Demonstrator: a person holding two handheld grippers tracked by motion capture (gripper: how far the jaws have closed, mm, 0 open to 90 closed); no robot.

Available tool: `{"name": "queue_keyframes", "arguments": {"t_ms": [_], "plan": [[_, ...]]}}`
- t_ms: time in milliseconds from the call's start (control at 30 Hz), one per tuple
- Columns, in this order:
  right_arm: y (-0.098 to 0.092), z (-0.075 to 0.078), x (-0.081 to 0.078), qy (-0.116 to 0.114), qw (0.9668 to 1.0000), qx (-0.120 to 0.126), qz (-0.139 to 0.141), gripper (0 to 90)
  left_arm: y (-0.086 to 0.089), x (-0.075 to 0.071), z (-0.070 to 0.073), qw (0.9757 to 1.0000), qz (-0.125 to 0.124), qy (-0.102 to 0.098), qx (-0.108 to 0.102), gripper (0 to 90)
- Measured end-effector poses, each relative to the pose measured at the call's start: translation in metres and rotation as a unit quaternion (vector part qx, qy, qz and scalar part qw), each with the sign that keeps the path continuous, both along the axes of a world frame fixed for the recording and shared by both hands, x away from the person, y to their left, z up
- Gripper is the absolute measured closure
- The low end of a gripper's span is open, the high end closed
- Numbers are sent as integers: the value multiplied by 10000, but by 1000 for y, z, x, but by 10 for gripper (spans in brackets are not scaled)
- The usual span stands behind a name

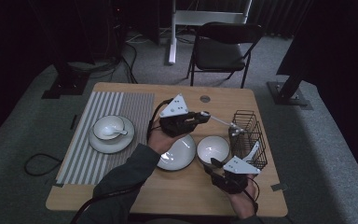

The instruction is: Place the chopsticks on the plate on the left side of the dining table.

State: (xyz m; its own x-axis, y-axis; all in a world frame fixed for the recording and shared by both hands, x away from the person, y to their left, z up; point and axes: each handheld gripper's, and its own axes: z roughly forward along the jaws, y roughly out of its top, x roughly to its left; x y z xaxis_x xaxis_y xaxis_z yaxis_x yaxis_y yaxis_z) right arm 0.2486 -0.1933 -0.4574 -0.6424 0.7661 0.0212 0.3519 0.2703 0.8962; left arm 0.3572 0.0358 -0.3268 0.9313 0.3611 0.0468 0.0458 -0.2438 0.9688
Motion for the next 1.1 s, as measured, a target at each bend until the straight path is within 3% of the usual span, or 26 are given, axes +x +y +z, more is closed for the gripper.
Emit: {"name": "queue_keyframes", "arguments": {"t_ms": [267, 467, 667, 1100], "plan": [[1, 0, 1, 5, 10000, -21, 16, 597, 15, -4, 2, 10000, -15, 8, -92, 846], [3, 3, 2, -49, 10000, -47, 37, 597, 35, -6, 4, 9997, 218, -54, -80, 846], [5, 3, 3, -43, 10000, -67, 57, 597, 56, -3, 0, 9989, 452, 12, -121, 847], [7, 6, 4, -74, 9999, -90, 86, 597, 84, -4, -7, 9979, 634, 82, -103, 849]]}}
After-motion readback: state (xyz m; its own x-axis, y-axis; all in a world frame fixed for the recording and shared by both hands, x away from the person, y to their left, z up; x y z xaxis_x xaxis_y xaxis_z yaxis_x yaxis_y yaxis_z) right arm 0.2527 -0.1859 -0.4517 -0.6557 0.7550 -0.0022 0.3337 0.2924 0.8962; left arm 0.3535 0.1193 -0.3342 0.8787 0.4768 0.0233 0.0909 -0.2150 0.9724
